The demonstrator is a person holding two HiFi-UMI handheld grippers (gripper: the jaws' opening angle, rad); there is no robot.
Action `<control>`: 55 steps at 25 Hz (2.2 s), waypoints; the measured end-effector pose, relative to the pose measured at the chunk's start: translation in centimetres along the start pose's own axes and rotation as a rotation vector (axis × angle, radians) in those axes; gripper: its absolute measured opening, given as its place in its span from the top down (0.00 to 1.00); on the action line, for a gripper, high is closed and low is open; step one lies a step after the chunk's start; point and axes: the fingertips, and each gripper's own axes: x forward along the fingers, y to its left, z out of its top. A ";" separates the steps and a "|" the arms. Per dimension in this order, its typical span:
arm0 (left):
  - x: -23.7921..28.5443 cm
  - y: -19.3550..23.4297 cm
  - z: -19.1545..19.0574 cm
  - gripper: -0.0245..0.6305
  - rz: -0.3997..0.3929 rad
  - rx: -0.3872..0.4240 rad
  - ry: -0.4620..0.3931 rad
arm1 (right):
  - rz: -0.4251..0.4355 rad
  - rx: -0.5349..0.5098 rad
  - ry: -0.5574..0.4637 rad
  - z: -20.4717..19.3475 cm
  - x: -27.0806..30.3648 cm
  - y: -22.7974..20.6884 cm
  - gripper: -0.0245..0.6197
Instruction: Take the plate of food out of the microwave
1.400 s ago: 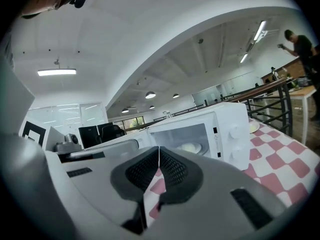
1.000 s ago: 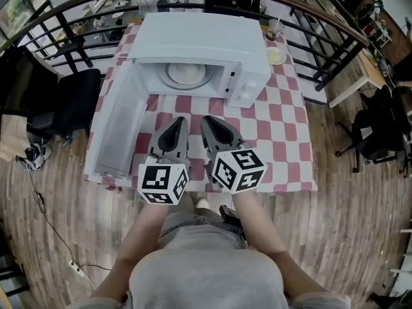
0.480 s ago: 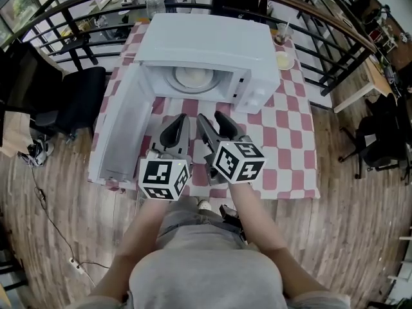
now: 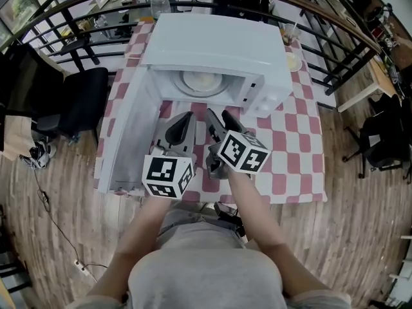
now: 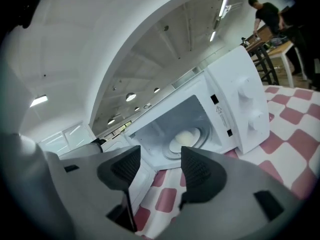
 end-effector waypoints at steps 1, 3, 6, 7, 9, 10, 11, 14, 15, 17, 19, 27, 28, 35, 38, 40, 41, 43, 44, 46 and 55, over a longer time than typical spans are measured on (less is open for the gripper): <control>0.1 0.3 0.0 0.96 -0.004 0.001 0.003 | -0.012 0.025 -0.001 -0.1 0.5 -0.3 0.56; 0.4 0.8 -0.1 0.96 -0.011 0.003 0.008 | -0.034 0.073 -0.007 -0.4 1.5 -0.7 0.54; 0.8 1.4 -0.2 0.96 -0.020 0.008 0.015 | -0.059 0.147 -0.022 -0.8 2.8 -1.3 0.50; 1.0 1.6 -0.3 0.96 -0.023 0.010 0.017 | -0.071 0.174 -0.026 -0.9 3.3 -1.6 0.50; 1.4 1.8 -0.4 0.96 -0.033 0.013 0.021 | -0.103 0.242 -0.035 -1.2 4.2 -2.5 0.49; 1.5 1.9 -0.5 0.96 -0.039 0.014 0.023 | -0.122 0.283 -0.039 -1.4 4.6 -3.0 0.49; 1.7 2.0 -0.5 0.96 -0.045 0.015 0.026 | -0.142 0.325 -0.043 -1.7 5.0 -3.6 0.49; 2.1 2.3 -0.8 0.96 -0.060 0.016 0.036 | -0.193 0.438 -0.053 -2.6 6.4 -5.1 0.49; 2.2 2.4 -0.9 0.96 -0.064 0.013 0.039 | -0.205 0.469 -0.058 -2.9 6.8 -5.6 0.49; 2.4 2.7 -1.1 0.96 -0.069 0.003 0.044 | -0.224 0.525 -0.068 -3.3 7.6 -6.3 0.49; 2.5 3.2 -1.2 0.96 -0.072 -0.005 0.050 | -0.236 0.575 -0.077 -3.6 8.5 -6.7 0.48; 3.1 4.0 -1.5 0.96 -0.096 0.001 0.066 | -0.295 0.727 -0.074 -4.8 11.5 -8.4 0.47; 3.1 4.0 -1.6 0.96 -0.097 -0.001 0.069 | -0.307 0.745 -0.071 -5.0 11.9 -8.6 0.47; 3.2 4.5 -1.4 0.96 -0.100 -0.024 0.060 | -0.379 0.859 -0.076 -5.9 13.9 -9.9 0.47; 3.1 4.6 -1.2 0.96 -0.104 -0.029 0.051 | -0.412 0.895 -0.075 -6.3 14.5 -10.4 0.47; 3.1 4.7 -1.3 0.96 -0.101 -0.027 0.051 | -0.429 0.915 -0.075 -6.5 14.8 -10.8 0.47; 3.1 4.8 -1.3 0.96 -0.097 -0.026 0.053 | -0.436 0.924 -0.073 -6.6 15.0 -10.9 0.47; 3.1 5.2 -1.6 0.96 -0.084 -0.025 0.060 | -0.460 0.940 -0.068 -6.8 15.4 -11.2 0.47; 3.2 5.5 -1.7 0.96 -0.075 -0.025 0.065 | -0.476 0.943 -0.064 -6.9 15.5 -11.4 0.47; 3.4 6.1 -2.0 0.96 -0.054 -0.028 0.076 | -0.506 0.942 -0.057 -7.1 15.7 -11.7 0.47; 5.2 7.5 -4.0 0.96 -0.010 -0.069 0.155 | -0.571 0.956 -0.056 -7.2 16.2 -12.7 0.47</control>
